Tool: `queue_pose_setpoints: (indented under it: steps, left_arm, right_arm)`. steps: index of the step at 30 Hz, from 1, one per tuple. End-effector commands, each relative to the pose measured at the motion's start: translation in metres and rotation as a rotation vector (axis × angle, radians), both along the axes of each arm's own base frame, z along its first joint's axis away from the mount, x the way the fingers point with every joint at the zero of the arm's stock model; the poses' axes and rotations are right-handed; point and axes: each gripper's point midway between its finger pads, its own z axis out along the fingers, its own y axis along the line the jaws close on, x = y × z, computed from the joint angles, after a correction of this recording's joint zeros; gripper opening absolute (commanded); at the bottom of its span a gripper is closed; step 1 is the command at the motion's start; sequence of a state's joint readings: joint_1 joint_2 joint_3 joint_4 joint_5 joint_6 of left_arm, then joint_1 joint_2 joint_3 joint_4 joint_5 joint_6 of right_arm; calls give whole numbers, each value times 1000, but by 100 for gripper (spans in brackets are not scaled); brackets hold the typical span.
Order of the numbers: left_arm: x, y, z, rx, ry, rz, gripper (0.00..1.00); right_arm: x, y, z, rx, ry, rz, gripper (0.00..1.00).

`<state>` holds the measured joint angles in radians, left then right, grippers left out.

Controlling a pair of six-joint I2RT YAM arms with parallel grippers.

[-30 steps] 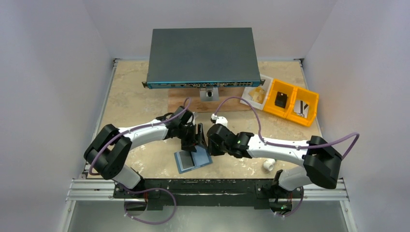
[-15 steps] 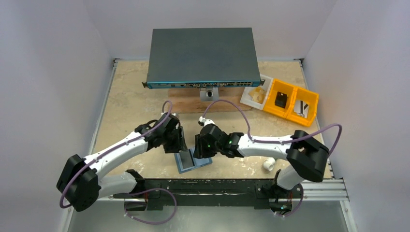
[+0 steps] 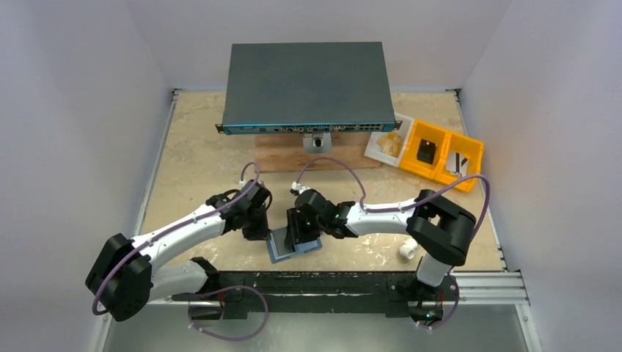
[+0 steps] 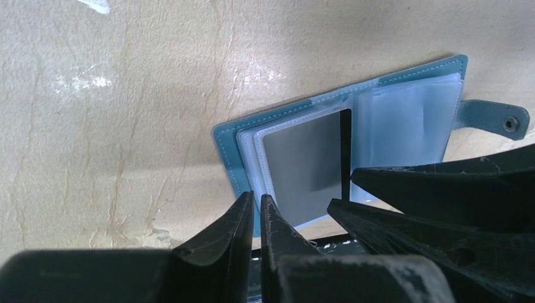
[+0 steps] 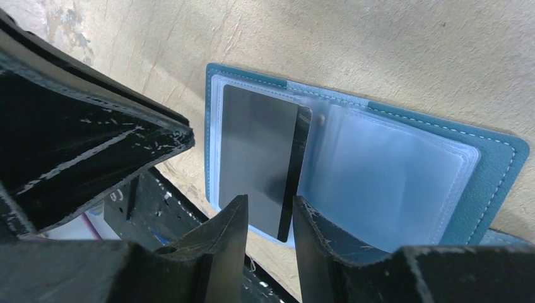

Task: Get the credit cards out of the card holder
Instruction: Remove the credit card from the card holder.

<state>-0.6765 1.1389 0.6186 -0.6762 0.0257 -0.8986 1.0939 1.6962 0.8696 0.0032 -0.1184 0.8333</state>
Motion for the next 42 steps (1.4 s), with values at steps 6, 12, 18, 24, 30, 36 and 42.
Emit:
queue_pose_setpoints:
  steps: [6, 12, 18, 24, 30, 36, 42]
  left_arm:
    - [14, -15, -2, -25, -16, -26, 2]
    - [16, -20, -5, -36, -6, -37, 1]
    - [16, -22, -10, -33, 8, -45, 1]
    - [18, -26, -13, -38, 21, -51, 1]
    - [22, -35, -17, -51, 36, -61, 2]
    - [23, -37, -23, -32, 74, -59, 2]
    - [21, -33, -33, -2, 114, -52, 0]
  right_arm:
    - [13, 11, 14, 66, -25, -16, 32]
    - [12, 8, 4, 60, -1, -21, 32]
    - [12, 2, -6, 49, 18, -33, 32]
    - [8, 2, -10, 67, 43, -26, 33]
    - [6, 2, -14, 99, 79, -23, 34]
    - [14, -11, -14, 167, 128, -59, 35]
    - [17, -23, -12, 224, 154, -84, 35]
